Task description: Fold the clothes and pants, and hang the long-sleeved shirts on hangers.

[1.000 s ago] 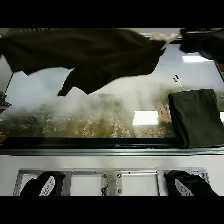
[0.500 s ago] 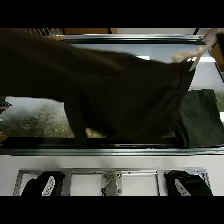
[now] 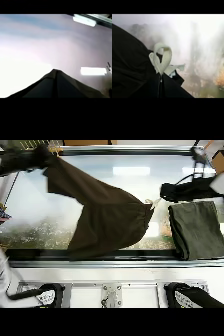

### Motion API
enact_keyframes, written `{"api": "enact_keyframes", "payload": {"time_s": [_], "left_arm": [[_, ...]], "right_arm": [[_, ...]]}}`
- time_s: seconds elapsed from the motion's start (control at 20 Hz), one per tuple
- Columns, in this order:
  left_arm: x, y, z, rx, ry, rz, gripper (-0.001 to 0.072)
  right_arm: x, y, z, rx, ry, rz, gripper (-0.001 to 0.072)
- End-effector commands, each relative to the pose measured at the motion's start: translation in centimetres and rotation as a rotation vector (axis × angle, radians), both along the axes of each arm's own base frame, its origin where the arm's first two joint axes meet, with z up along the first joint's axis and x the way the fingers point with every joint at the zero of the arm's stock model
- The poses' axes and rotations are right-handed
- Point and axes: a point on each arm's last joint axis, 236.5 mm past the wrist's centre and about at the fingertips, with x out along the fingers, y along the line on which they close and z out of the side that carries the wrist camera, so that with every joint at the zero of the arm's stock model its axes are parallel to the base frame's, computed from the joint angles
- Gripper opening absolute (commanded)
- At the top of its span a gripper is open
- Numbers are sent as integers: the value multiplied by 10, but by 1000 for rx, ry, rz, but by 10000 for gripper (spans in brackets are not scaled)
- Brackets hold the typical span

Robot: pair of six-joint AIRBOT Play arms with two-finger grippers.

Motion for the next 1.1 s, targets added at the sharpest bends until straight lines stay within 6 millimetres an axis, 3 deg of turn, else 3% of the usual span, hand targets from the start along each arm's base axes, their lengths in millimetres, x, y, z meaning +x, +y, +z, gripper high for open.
{"api": "enact_keyframes", "payload": {"time_s": [0.0, 0.05, 0.1, 0.15, 0.2, 0.3, 0.4, 0.5, 0.7, 0.8, 0.9, 1.05], "left_arm": [[65, -50, -83, 15, 101, -101, 128], [72, -57, -98, 17, 136, -126, 535], [74, -58, -108, 17, 164, -134, 694], [74, -51, -113, 8, 187, -118, 694], [71, -37, -116, 4, 208, -96, 694], [49, 1, -125, 17, 276, -50, 597], [7, 49, -149, 130, 393, 1, 596], [-48, 83, -184, 209, 514, 53, 597], [-179, 83, -273, 171, 789, 49, 597], [-228, 76, -308, 158, 874, 47, 596], [-251, 63, -328, 104, 882, 57, 596], [-252, 45, -338, 9, 827, 81, 596]], "right_arm": [[68, -8, -61, -22, -20, -60, 26], [80, -12, -63, -18, -50, -80, 91], [90, -18, -60, -14, -85, -101, 377], [95, -24, -55, -14, -113, -118, 639], [97, -34, -46, -11, -136, -139, 667], [91, -53, -26, -14, -165, -172, 667], [73, -61, -5, -37, -182, -152, 666], [49, -58, 8, -71, -184, -94, 666], [12, -55, 30, -74, -195, -76, 666], [2, -52, 39, -67, -209, -71, 666], [-2, -52, 46, -66, -223, -70, 667], [-4, -48, 48, -49, -223, -65, 666]]}}
